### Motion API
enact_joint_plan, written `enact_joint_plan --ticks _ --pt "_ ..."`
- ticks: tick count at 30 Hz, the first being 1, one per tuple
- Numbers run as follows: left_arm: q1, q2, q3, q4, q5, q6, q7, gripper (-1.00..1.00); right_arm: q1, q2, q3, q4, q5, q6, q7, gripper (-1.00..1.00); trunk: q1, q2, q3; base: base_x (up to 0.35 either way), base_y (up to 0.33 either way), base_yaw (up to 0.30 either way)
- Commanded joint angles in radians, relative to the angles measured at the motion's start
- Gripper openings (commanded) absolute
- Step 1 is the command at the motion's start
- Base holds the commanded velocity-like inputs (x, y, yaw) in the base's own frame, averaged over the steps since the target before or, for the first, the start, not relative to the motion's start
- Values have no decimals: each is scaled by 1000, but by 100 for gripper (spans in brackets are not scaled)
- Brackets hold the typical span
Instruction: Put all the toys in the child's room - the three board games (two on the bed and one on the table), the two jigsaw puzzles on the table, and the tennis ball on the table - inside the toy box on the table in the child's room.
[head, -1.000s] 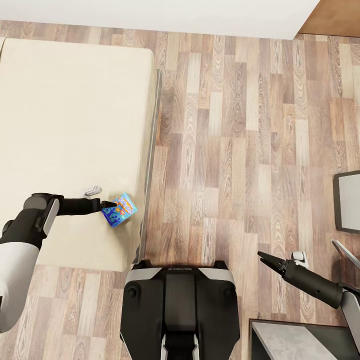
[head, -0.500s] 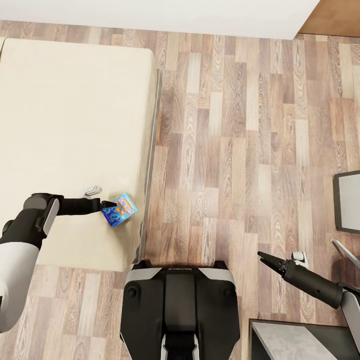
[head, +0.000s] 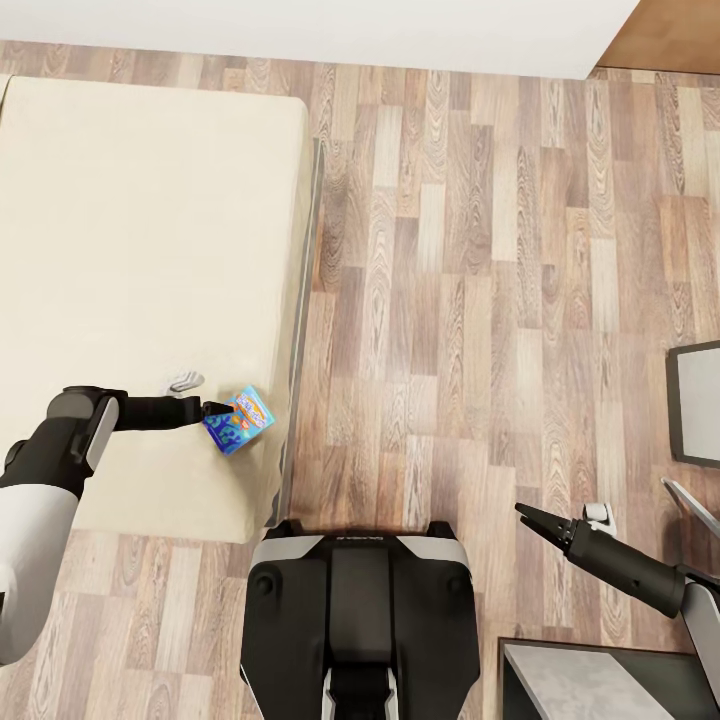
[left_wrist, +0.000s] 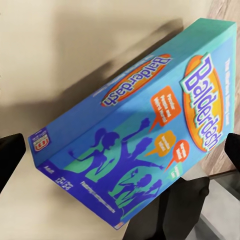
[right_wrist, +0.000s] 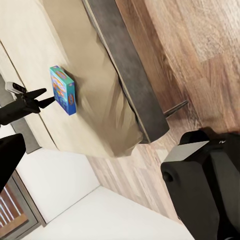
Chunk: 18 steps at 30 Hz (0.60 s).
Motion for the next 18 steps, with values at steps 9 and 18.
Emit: enact_joint_plan --ticks 9,18 --pt "0 0 1 1 1 7 -1 100 0 0 -1 0 1 4 3 100 1 -2 -1 0 0 0" --pt "0 3 2 1 2 7 -2 100 1 0 -1 0 2 3 2 100 1 -2 -1 0 0 0"
